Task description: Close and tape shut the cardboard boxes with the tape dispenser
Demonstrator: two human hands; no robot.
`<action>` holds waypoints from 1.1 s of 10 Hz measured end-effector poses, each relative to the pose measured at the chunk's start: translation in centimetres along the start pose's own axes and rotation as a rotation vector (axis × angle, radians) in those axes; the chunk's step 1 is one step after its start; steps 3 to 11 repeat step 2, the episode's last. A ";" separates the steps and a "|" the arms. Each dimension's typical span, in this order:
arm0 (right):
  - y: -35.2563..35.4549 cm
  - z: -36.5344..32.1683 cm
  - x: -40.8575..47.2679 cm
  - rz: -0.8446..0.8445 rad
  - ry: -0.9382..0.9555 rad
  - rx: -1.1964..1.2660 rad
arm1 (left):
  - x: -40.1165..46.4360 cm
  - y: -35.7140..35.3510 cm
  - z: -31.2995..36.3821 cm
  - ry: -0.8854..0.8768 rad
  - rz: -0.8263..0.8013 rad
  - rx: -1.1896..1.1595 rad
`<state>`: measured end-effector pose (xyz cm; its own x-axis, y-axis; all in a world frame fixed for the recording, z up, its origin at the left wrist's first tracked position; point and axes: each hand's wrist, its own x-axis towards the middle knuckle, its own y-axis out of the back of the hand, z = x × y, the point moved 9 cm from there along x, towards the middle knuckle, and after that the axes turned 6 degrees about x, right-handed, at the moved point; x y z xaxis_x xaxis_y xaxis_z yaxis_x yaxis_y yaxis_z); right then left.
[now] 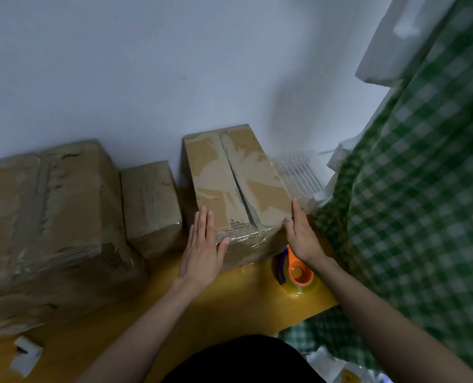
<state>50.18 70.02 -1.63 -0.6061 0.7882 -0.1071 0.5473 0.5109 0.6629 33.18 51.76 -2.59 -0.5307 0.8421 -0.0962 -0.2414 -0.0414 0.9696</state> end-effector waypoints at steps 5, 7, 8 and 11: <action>1.3 -3.2 -0.1 0.159 0.120 -0.198 | 0.2 2.8 -1.0 -0.019 0.012 0.004; 1.3 -3.2 -0.1 0.159 0.120 -0.198 | 0.2 2.8 -1.0 -0.019 0.012 0.004; 1.3 -3.2 -0.1 0.159 0.120 -0.198 | 0.2 2.8 -1.0 -0.019 0.012 0.004; 1.3 -3.2 -0.1 0.159 0.120 -0.198 | 0.2 2.8 -1.0 -0.019 0.012 0.004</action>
